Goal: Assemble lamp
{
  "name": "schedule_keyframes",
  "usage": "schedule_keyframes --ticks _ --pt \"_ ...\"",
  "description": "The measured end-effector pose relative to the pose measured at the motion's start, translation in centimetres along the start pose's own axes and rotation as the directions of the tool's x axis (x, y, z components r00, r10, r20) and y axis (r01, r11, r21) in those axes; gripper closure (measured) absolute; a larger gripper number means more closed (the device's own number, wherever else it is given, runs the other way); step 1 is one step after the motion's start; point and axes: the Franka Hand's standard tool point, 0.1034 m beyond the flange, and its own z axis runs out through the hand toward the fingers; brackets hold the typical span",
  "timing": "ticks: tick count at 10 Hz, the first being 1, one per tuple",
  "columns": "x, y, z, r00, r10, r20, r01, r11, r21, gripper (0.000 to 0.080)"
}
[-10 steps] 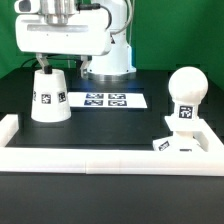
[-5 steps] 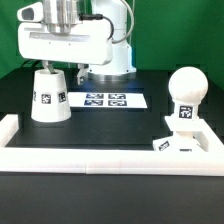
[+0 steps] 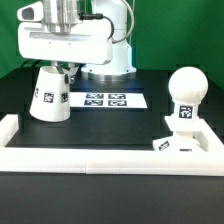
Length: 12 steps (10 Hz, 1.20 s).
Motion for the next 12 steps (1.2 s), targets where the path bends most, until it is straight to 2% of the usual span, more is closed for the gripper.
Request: schedule_keyframes --ticks 4,5,6,7,9,10,12 --pt "0.0 -0.1 -0.1 1.0 0.0 0.003 0.0 1.0 0.001 0.0757" --pt "-0.3 -1.3 -1.0 1.0 0.012 0.023 -0.013 1.0 0.018 0.0757" --pt "-0.5 -3.0 -2.6 0.999 0.037 0.035 -0.038 0.998 0.045 0.0757" --pt "-0.6 -4.4 -4.3 0.997 0.06 0.041 -0.063 0.996 0.061 0.0755" --pt "-0.3 -6.9 -7.2 0.992 0.12 0.046 -0.123 0.99 0.069 0.0755" --pt "0.2 -8.9 -9.2 0.986 0.163 0.045 -0.166 0.983 0.079 0.0755" --pt "1.8 -12.7 -11.8 0.966 0.255 0.044 -0.258 0.962 0.091 0.0755"
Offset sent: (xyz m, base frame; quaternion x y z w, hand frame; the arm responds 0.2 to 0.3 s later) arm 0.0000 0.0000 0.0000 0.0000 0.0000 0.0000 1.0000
